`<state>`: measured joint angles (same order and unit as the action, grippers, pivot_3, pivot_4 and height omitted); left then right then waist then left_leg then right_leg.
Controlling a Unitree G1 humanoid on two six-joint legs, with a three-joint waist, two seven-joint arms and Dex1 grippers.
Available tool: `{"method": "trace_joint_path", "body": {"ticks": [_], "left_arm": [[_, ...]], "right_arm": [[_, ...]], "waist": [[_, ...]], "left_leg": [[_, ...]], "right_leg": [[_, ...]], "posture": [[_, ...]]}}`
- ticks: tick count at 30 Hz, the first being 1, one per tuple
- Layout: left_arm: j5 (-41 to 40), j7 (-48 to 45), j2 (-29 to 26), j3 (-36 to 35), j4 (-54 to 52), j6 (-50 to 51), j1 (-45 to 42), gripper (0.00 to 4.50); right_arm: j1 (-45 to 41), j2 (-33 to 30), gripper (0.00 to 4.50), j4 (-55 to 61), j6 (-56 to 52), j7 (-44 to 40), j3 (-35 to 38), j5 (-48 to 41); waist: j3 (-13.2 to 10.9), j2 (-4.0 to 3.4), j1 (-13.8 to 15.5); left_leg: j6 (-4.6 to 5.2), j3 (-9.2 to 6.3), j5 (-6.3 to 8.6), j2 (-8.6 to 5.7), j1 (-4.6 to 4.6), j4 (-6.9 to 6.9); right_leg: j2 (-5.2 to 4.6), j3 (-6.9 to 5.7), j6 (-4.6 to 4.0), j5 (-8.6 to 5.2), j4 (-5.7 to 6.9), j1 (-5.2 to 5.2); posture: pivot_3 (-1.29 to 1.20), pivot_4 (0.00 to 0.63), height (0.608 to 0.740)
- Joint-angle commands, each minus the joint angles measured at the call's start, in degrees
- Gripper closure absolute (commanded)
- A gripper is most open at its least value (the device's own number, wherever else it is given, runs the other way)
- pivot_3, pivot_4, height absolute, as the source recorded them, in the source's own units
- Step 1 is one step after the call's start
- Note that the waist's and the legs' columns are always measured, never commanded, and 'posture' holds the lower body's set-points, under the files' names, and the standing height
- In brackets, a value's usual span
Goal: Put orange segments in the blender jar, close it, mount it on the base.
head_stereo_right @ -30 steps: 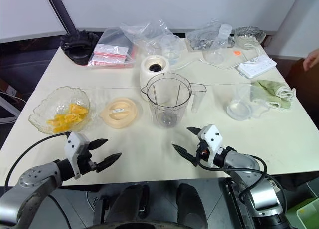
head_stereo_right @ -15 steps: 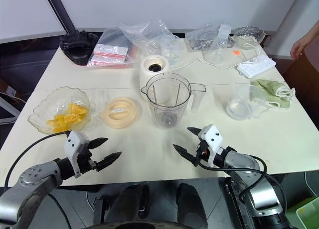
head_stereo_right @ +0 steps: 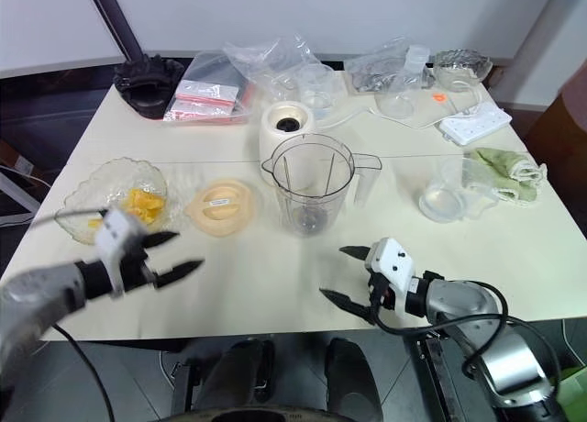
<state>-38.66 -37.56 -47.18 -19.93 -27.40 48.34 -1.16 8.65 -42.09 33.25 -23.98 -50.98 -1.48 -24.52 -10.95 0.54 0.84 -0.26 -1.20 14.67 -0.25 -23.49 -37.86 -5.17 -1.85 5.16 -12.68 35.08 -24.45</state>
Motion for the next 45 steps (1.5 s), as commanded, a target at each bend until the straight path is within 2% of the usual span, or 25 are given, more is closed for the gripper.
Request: {"method": "trace_joint_path", "body": {"ticks": [1, 4, 6, 8, 9, 11, 14, 17, 20, 23, 26, 30, 33, 39, 45], "left_arm": [[-3.49, 2.26, -2.92, -5.58, 3.06, 5.60, -6.05, 0.03], [-3.93, 3.70, -5.28, -6.49, 7.74, 9.99, -11.24, 0.03], [0.48, 5.02, -11.43, -1.25, 11.41, 14.61, -14.10, 0.03], [5.99, 3.98, -17.73, 5.54, 16.04, 14.28, -16.76, 0.03], [7.78, 3.22, -19.07, 7.83, 18.09, 12.78, -18.14, 0.03], [14.82, 0.20, -22.22, 14.17, 21.97, 3.43, -19.55, 0.03], [30.57, -5.70, -26.62, 26.10, 31.96, -18.35, -20.57, 0.03], [38.08, -11.57, -23.66, 32.21, 45.54, -35.62, -27.66, 0.03], [43.11, -15.70, -19.46, 35.84, 58.32, -47.87, -35.65, 0.03], [53.15, -14.25, -15.38, 41.76, 73.90, -60.35, -45.56, 0.03], [59.79, -11.18, -10.33, 45.56, 86.29, -66.04, -54.70, 0.03], [65.38, -7.36, -5.42, 48.04, 95.91, -68.65, -60.77, 0.03], [67.04, -5.27, -2.33, 48.17, 99.74, -67.03, -62.53, 0.03], [67.68, -7.23, 2.38, 47.13, 102.86, -62.62, -63.23, 0.03], [69.05, -4.00, 6.22, 46.79, 104.49, -58.45, -64.26, 0.03]], "right_arm": [[-0.62, -1.06, 0.01, 6.18, -2.04, -0.98, -0.30, -3.24], [-2.84, -1.11, 0.01, 6.72, -2.18, -0.27, -1.85, -1.56], [-4.83, -0.37, 0.01, 6.62, -2.25, 0.74, -2.83, -0.86], [-5.61, 0.16, 0.01, 6.41, -2.20, 1.32, -3.66, -0.63], [-5.54, 0.28, 0.01, 6.21, -2.03, 1.42, -4.02, -0.41], [-5.15, 0.34, 0.01, 5.66, -1.35, 1.35, -4.68, 0.26], [-4.97, 0.19, 0.01, 5.09, -0.62, 1.01, -5.28, 0.87], [-5.20, 0.28, 0.01, 4.40, -0.18, 0.84, -5.46, 1.31], [-5.33, 0.56, 0.01, 3.48, 0.41, 1.27, -5.32, 1.89], [-4.86, 1.52, 0.01, 3.18, 0.78, 2.71, -5.44, 2.67], [-3.80, 2.53, 0.01, 3.91, 0.67, 4.33, -5.83, 3.44], [-3.08, 3.57, 0.01, 4.65, 0.14, 6.53, -5.83, 4.11], [-2.78, 3.80, 0.01, 5.01, -0.18, 7.62, -5.73, 4.31], [-2.07, 3.81, 0.01, 4.58, -0.06, 8.79, -5.28, 4.67], [-2.87, 3.67, 0.01, 4.10, -0.30, 8.82, -5.14, 4.66]], "waist": [[0.00, 0.02, -0.27], [-0.02, 0.06, -0.58], [-0.12, 0.24, -0.50], [-0.20, 0.40, -0.31], [-0.20, 0.40, -0.18], [-0.21, 0.39, -0.01], [-0.21, 0.38, -0.06], [-0.19, 0.44, 0.02], [-0.18, 0.55, 0.52], [-0.19, 0.63, 1.07], [-0.17, 0.67, 1.49], [-0.16, 0.75, 1.41], [-0.15, 0.77, 1.23], [-0.15, 0.80, 1.33], [-0.14, 0.81, 1.35]], "left_leg": [[0.00, 0.00, 0.00, 0.01, 0.00, 0.00], [0.00, 0.11, 0.00, 0.02, 0.04, 0.00], [0.01, 0.12, 0.00, 0.02, 0.04, 0.00], [0.01, 0.11, -0.01, 0.06, 0.03, 0.01], [0.01, 0.13, 0.00, 0.07, 0.03, 0.02], [0.00, 0.14, 0.00, 0.08, 0.03, 0.04], [-0.03, 0.30, 0.01, 0.03, 0.02, 0.12], [-0.03, 0.65, 0.01, 0.00, 0.00, 0.26], [-0.02, 0.80, 0.00, -0.01, -0.10, 0.28], [0.00, 1.06, -0.01, -0.04, -0.20, 0.20], [0.03, 1.11, 0.00, -0.13, -0.33, 0.07], [0.07, 1.02, 0.02, -0.14, -0.51, -0.27], [0.07, 1.06, 0.02, -0.10, -0.51, -0.36], [0.07, 0.99, 0.02, -0.04, -0.49, -0.38], [0.08, 0.99, 0.02, -0.06, -0.45, -0.43]], "right_leg": [[0.03, 0.00, 0.00, 0.00, 0.01, 0.00], [0.07, 0.06, 0.01, 0.01, 0.01, 0.00], [0.09, 0.07, 0.00, 0.02, 0.06, -0.02], [0.17, 0.07, -0.01, 0.02, 0.07, -0.07], [0.19, 0.07, -0.03, 0.02, 0.05, -0.09], [0.15, 0.07, -0.05, 0.03, 0.04, -0.08], [-0.02, 0.11, -0.25, 0.15, -0.05, -0.13], [-0.25, 0.19, -0.27, 0.17, -0.06, -0.30], [-0.34, 0.14, -0.27, 0.17, -0.07, -0.41], [-0.31, 0.13, -0.24, 0.18, -0.07, -0.44], [-0.19, 0.10, -0.19, 0.21, -0.04, -0.47], [-0.15, 0.02, 0.23, 0.43, 0.03, -0.45], [-0.16, 0.06, 0.38, 0.52, 0.03, -0.42], [-0.08, 0.05, 0.43, 0.57, 0.09, -0.43], [-0.08, 0.05, 0.53, 0.64, 0.12, -0.37]], "posture": [[0.00, 0.150, 0.740], [0.00, 0.150, 0.740], [0.00, 0.150, 0.740], [0.00, 0.150, 0.740], [0.00, 0.150, 0.740], [0.00, 0.150, 0.740], [0.00, 0.150, 0.740], [0.00, 0.150, 0.740], [0.00, 0.150, 0.740], [0.00, 0.150, 0.740], [0.00, 0.150, 0.740], [0.00, 0.150, 0.740], [0.00, 0.150, 0.740], [0.00, 0.150, 0.740], [0.00, 0.150, 0.740]]}}
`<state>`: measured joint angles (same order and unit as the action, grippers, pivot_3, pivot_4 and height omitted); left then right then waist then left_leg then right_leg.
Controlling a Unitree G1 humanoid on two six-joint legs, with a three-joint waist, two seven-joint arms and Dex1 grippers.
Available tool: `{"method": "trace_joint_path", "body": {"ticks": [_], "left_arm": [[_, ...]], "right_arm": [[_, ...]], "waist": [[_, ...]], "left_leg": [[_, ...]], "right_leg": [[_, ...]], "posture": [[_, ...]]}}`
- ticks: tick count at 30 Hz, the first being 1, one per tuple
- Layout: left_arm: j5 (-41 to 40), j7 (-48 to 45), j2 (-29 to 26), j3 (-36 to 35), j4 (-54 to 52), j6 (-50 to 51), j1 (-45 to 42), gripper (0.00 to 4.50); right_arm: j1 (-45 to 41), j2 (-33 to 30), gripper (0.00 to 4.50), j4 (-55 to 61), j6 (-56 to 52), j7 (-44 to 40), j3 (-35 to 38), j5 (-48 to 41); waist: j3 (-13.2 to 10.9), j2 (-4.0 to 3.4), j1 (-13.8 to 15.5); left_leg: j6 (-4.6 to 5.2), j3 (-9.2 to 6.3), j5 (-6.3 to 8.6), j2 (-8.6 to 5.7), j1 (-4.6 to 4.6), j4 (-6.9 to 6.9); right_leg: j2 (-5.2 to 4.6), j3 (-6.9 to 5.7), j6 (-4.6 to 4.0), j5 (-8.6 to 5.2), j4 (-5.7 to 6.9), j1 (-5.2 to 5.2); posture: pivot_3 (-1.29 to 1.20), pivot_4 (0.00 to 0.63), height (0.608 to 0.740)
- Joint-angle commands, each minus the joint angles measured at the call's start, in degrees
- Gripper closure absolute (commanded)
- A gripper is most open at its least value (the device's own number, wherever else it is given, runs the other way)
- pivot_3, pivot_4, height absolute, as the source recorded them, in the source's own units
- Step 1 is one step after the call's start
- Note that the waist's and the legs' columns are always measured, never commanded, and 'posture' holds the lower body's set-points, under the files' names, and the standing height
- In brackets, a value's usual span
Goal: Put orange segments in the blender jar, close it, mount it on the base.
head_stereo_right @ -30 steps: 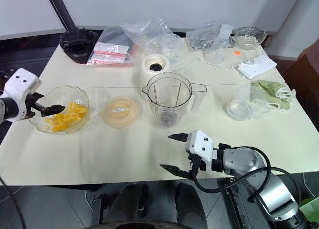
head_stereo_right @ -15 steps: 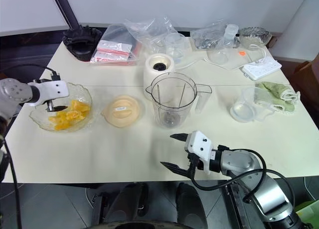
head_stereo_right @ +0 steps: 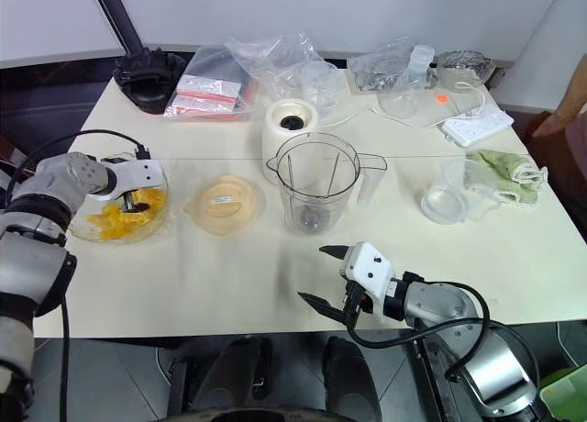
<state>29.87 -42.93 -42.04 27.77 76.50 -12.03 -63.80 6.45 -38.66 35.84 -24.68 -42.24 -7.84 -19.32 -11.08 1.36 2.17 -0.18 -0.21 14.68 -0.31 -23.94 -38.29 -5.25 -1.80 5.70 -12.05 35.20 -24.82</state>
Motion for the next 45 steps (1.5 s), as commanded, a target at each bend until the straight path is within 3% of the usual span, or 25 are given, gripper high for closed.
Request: {"method": "trace_joint_path", "body": {"ticks": [1, 13, 24, 35, 43, 45], "left_arm": [[0.58, 1.26, 1.60, -0.96, 0.73, 2.29, -1.70, 0.03], [1.03, -8.47, 2.61, -1.63, 0.67, 2.75, -1.88, 0.03], [0.15, -11.15, 4.19, -3.54, 1.23, 6.40, 0.15, 0.03], [0.14, -10.92, 5.60, -5.42, 1.58, 8.72, 1.89, 0.03], [0.54, -13.80, 5.86, -5.39, 1.54, 8.59, 2.44, 0.03], [0.58, -13.78, 5.85, -5.49, 1.47, 8.68, 2.51, 0.94]], "right_arm": [[-0.68, 0.17, 0.01, 1.64, 0.33, 0.10, 1.34, -0.61], [-1.16, 0.39, 0.01, 4.05, -1.80, 1.84, 1.47, -1.39], [-0.49, -2.74, 0.01, 8.94, -4.79, 0.57, 5.28, -4.78], [-9.21, -4.86, 0.01, 15.28, -12.53, 2.04, 8.11, -10.22], [-7.01, -5.85, 0.01, 14.99, -11.78, 2.10, 8.53, -9.73], [-6.28, -5.88, 0.00, 14.32, -10.70, 1.76, 8.67, -9.25]], "waist": [[0.00, 0.00, 0.08], [0.01, 0.01, 0.08], [0.07, 0.00, 0.05], [0.41, -0.36, 0.17], [0.55, -0.44, 0.13], [0.60, -0.49, 0.11]], "left_leg": [[0.00, 0.00, 0.00, 0.00, 0.03, -0.01], [0.00, -0.02, 0.00, 0.02, 0.31, -0.02], [0.00, 0.00, 0.00, 0.04, 0.46, -0.02], [0.00, 0.00, 0.00, 0.05, 0.56, -0.06], [0.00, 0.02, 0.00, 0.03, 0.57, -0.05], [0.00, 0.03, 0.00, 0.03, 0.58, -0.05]], "right_leg": [[0.00, 0.00, 0.00, 0.00, 0.00, 0.03], [0.00, 0.01, -0.03, 0.02, 0.01, 0.28], [-0.01, 0.02, -0.04, 0.02, 0.02, 0.42], [-0.10, 0.05, -0.05, 0.02, 0.05, 0.53], [-0.13, 0.05, -0.06, 0.01, 0.03, 0.57], [-0.13, 0.05, -0.06, 0.01, 0.04, 0.57]], "posture": [[0.00, 0.150, 0.740], [0.00, 0.150, 0.740], [0.00, 0.150, 0.740], [0.00, 0.150, 0.740], [0.00, 0.150, 0.740], [0.00, 0.150, 0.740]]}}
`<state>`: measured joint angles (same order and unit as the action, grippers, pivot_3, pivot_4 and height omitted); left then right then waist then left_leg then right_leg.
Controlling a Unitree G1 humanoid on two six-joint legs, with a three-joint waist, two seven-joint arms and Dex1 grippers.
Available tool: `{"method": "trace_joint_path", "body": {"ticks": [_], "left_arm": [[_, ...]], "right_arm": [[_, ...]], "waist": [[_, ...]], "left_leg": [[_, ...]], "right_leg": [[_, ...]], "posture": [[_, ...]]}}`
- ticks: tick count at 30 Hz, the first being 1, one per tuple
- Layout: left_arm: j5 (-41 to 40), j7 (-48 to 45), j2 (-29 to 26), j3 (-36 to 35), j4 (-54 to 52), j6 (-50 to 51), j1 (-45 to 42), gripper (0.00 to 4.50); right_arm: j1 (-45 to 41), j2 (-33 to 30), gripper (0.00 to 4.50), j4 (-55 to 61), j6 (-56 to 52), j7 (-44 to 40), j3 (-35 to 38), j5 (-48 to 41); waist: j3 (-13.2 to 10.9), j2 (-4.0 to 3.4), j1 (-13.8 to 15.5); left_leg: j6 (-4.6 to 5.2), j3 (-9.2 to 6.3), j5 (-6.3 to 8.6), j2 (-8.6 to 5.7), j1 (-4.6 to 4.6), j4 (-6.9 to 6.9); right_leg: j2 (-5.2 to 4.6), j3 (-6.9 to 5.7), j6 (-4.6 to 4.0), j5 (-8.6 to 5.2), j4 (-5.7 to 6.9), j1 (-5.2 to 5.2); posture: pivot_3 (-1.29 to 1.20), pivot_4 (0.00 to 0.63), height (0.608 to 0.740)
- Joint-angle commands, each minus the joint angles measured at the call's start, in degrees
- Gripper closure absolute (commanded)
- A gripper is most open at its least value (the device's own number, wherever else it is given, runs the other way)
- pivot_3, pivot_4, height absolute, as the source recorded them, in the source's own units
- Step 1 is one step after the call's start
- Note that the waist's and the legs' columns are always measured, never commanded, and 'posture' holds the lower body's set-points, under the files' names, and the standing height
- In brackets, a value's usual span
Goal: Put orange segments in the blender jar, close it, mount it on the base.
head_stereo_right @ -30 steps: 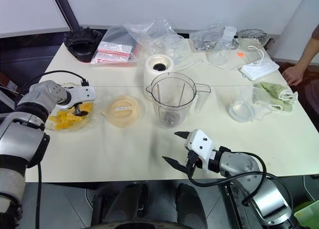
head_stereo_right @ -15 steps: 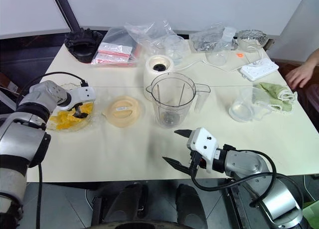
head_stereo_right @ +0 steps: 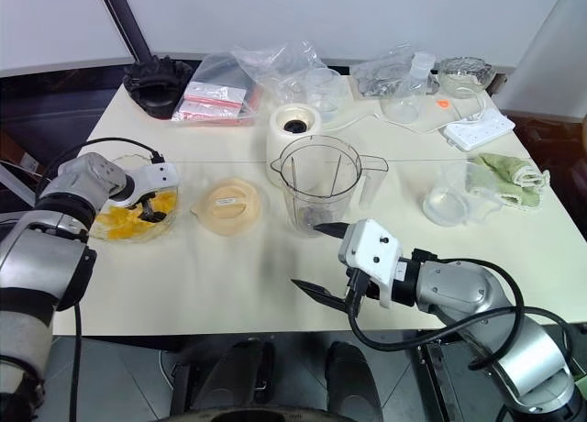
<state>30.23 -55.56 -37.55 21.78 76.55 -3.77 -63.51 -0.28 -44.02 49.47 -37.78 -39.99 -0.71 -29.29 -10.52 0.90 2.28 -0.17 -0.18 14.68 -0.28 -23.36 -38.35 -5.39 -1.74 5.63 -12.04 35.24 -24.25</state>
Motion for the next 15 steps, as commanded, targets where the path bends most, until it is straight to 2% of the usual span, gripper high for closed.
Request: {"method": "trace_joint_path", "body": {"ticks": [1, 5, 7, 15], "left_arm": [[0.23, -1.19, 1.35, 0.43, 1.39, 0.48, 2.23, 1.38], [0.11, -1.26, 1.25, 0.04, 1.30, 0.90, 2.40, 3.50], [-0.05, -0.71, 1.13, -0.23, 1.28, 1.19, 2.53, 4.39], [-1.44, -0.56, -0.13, -1.93, 0.58, 0.93, 0.66, 4.46]], "right_arm": [[0.69, -0.51, 0.00, 0.45, 2.84, -0.60, 1.59, 0.88], [0.93, -0.15, 0.00, -0.06, 4.03, -0.66, 1.23, 1.45], [0.63, 0.08, 0.00, -0.21, 4.20, -0.42, 0.58, 1.70], [-0.84, 0.88, 0.00, -1.56, 4.45, -0.13, -1.17, 2.25]], "waist": [[0.05, -0.05, 0.01], [0.05, -0.05, 0.01], [0.05, -0.05, -0.06], [0.02, 0.00, -0.07]], "left_leg": [[0.00, 0.00, 0.00, 0.00, 0.01, 0.00], [0.02, 0.00, -0.02, 0.02, 0.06, -0.01], [0.03, -0.01, -0.02, 0.04, 0.06, -0.04], [0.03, 0.03, -0.02, 0.04, 0.00, -0.04]], "right_leg": [[0.00, 0.01, 0.00, 0.00, 0.00, 0.00], [0.04, -0.01, -0.13, -0.03, 0.11, 0.01], [0.06, -0.02, -0.22, -0.07, 0.15, 0.00], [0.07, -0.02, -0.08, 0.04, 0.10, -0.05]], "posture": [[0.00, 0.150, 0.740], [0.00, 0.150, 0.740], [0.00, 0.150, 0.740], [0.00, 0.150, 0.740]]}}
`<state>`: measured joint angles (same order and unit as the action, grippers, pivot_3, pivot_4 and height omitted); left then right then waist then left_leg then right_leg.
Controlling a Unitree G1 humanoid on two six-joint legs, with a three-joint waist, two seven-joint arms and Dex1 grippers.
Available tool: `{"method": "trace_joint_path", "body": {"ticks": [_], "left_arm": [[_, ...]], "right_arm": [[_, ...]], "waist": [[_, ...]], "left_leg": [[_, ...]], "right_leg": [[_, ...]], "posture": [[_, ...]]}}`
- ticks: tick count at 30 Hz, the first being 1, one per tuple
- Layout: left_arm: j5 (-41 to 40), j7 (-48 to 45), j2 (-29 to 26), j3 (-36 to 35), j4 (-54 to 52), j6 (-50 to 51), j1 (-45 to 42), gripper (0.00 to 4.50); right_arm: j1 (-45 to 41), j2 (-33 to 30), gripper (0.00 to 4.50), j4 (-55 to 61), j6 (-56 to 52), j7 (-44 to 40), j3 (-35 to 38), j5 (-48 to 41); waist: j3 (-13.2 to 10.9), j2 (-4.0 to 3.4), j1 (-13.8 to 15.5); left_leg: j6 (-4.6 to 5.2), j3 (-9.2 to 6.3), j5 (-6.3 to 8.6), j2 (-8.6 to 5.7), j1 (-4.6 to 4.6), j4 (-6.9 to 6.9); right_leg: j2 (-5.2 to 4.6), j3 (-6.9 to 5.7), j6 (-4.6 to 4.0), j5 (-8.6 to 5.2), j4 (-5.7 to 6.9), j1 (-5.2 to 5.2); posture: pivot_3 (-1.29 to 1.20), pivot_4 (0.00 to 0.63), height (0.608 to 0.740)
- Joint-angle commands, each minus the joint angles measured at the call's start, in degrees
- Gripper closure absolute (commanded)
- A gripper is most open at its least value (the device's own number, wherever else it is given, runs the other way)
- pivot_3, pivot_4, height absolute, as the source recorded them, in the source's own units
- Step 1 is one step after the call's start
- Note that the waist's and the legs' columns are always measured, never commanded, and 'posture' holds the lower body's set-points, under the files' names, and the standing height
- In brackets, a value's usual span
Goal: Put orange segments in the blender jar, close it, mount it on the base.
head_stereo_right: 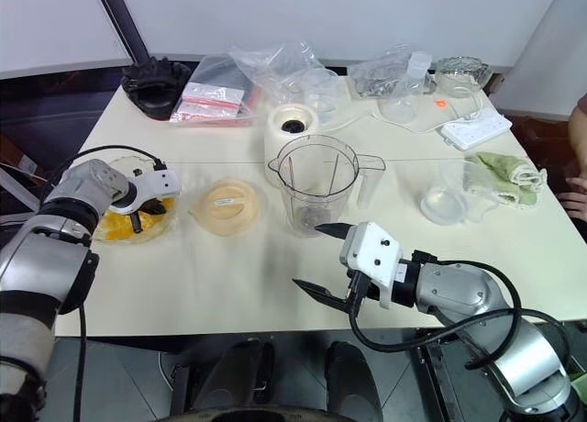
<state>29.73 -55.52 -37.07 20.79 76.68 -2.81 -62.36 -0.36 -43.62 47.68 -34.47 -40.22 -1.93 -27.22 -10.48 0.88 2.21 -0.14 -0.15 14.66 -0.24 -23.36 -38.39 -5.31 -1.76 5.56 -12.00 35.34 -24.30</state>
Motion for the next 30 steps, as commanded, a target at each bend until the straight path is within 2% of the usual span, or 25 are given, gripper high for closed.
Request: {"method": "trace_joint_path", "body": {"ticks": [1, 7, 16, 23, 30], "left_arm": [[-1.33, -1.18, -1.16, -1.29, 0.19, -0.34, -1.29, 4.46], [-4.36, -8.05, -4.43, -3.85, -1.03, -1.44, -4.44, 4.46], [-13.99, -22.43, -11.37, -12.19, -2.35, 1.66, -6.00, 4.46], [-27.23, -26.73, -16.11, -25.37, -3.18, 12.64, -4.37, 4.46], [-32.58, -30.34, -19.39, -29.21, -8.62, 19.40, 1.76, 4.46]], "right_arm": [[-0.95, 0.53, 0.00, 0.02, 1.19, 0.04, -0.03, 0.17], [-1.06, 0.60, 0.00, -0.77, 1.54, -0.30, -0.20, 0.22], [-0.28, 1.45, 0.00, -2.80, 3.28, -0.30, -1.38, 1.63], [3.34, 1.02, 0.00, -5.72, 10.08, 0.57, -2.64, 9.66], [2.86, 4.76, 0.00, -5.18, 10.18, 4.00, 0.88, 9.50]], "waist": [[-0.03, 0.05, -0.01], [-0.26, 0.45, -0.05], [-0.28, 0.48, -0.30], [-0.27, 0.52, -0.18], [-0.27, 0.53, -0.69]], "left_leg": [[0.00, 0.00, 0.00, 0.00, 0.00, 0.00], [0.00, 0.00, 0.00, 0.00, -0.14, 0.00], [0.00, 0.02, 0.00, 0.05, -0.16, 0.01], [0.00, 0.00, 0.00, 0.06, -0.16, 0.01], [0.00, -0.01, 0.00, 0.09, -0.11, 0.01]], "right_leg": [[0.00, 0.00, 0.00, 0.00, 0.00, 0.00], [0.01, -0.02, -0.01, 0.00, -0.10, -0.09], [0.04, -0.02, -0.18, -0.09, -0.13, -0.12], [0.08, -0.02, -0.17, -0.09, -0.12, -0.12], [0.12, -0.01, -0.11, -0.05, -0.02, -0.12]], "posture": [[0.00, 0.150, 0.740], [0.00, 0.150, 0.740], [0.00, 0.150, 0.740], [0.00, 0.150, 0.740], [0.00, 0.150, 0.740]]}}
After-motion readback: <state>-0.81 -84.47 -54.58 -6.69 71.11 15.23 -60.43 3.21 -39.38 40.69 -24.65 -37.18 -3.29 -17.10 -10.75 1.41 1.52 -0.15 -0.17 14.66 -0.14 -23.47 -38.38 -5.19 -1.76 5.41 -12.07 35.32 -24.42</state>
